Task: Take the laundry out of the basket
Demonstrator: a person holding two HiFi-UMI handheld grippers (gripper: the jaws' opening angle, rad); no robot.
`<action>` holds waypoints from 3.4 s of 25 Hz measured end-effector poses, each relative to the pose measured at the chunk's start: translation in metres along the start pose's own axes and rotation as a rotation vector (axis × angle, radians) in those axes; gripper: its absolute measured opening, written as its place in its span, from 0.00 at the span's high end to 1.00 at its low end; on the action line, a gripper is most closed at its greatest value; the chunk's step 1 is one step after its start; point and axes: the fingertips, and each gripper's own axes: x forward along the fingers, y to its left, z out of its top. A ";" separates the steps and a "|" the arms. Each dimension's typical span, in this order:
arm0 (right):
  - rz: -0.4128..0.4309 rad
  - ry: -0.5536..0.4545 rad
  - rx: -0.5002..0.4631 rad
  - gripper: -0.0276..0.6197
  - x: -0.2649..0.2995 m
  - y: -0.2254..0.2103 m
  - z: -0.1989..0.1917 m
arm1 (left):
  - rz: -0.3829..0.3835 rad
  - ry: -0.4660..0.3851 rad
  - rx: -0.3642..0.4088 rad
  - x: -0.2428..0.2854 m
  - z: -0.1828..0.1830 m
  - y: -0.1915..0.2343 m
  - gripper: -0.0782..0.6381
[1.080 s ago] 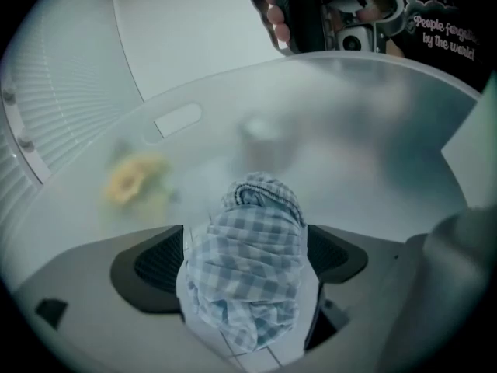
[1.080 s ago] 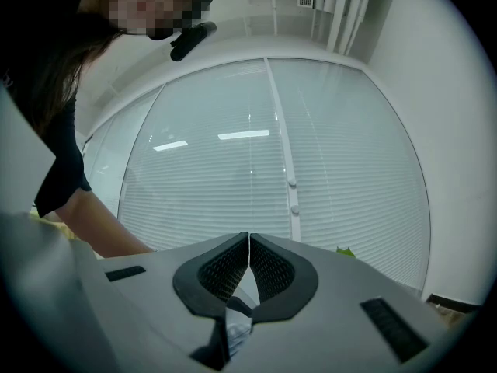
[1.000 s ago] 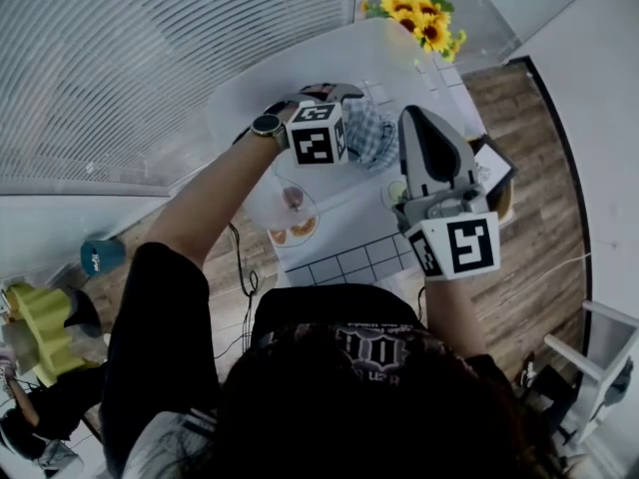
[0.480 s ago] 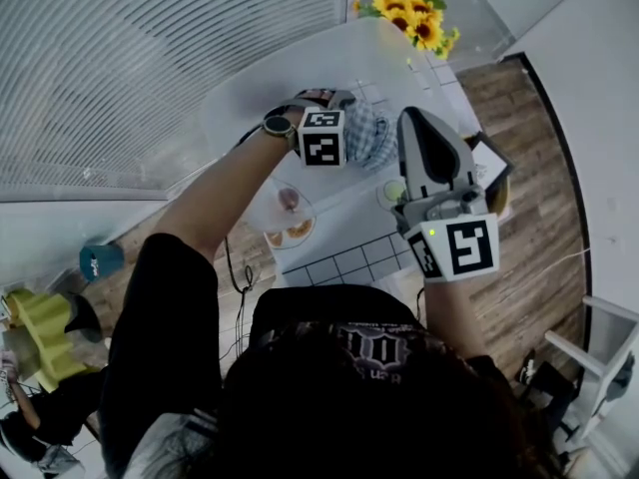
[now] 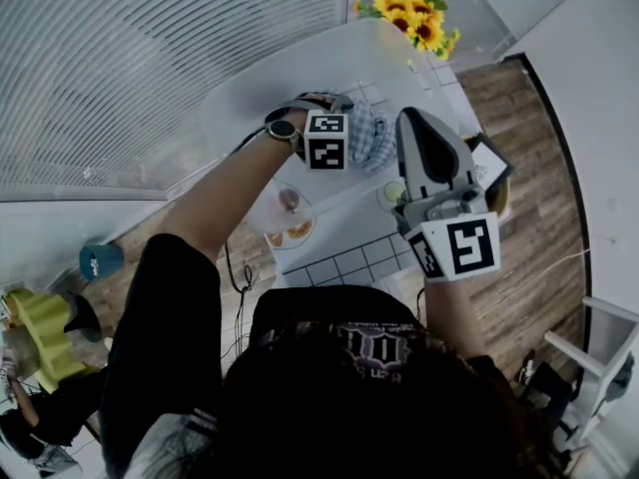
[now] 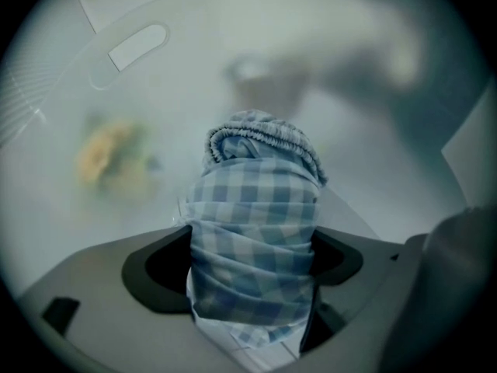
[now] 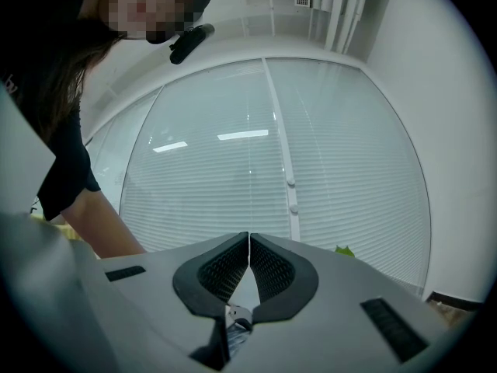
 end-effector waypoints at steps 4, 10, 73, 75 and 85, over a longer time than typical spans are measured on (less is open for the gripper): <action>-0.002 -0.001 0.003 0.91 -0.002 0.001 0.000 | 0.017 0.001 0.010 -0.002 0.000 0.003 0.37; -0.006 0.000 0.000 0.91 -0.004 0.000 0.002 | 0.028 -0.016 0.003 -0.007 0.001 0.005 0.46; 0.136 -0.061 -0.015 0.91 0.014 0.062 0.035 | 0.483 -0.464 -0.555 -0.245 0.022 0.027 0.68; 0.141 -0.066 -0.015 0.91 0.016 0.065 0.038 | 0.510 -0.497 -0.588 -0.259 0.022 0.026 0.68; 0.181 -0.110 -0.045 0.91 0.026 0.088 0.062 | 0.652 -0.574 -0.707 -0.322 0.005 0.024 0.69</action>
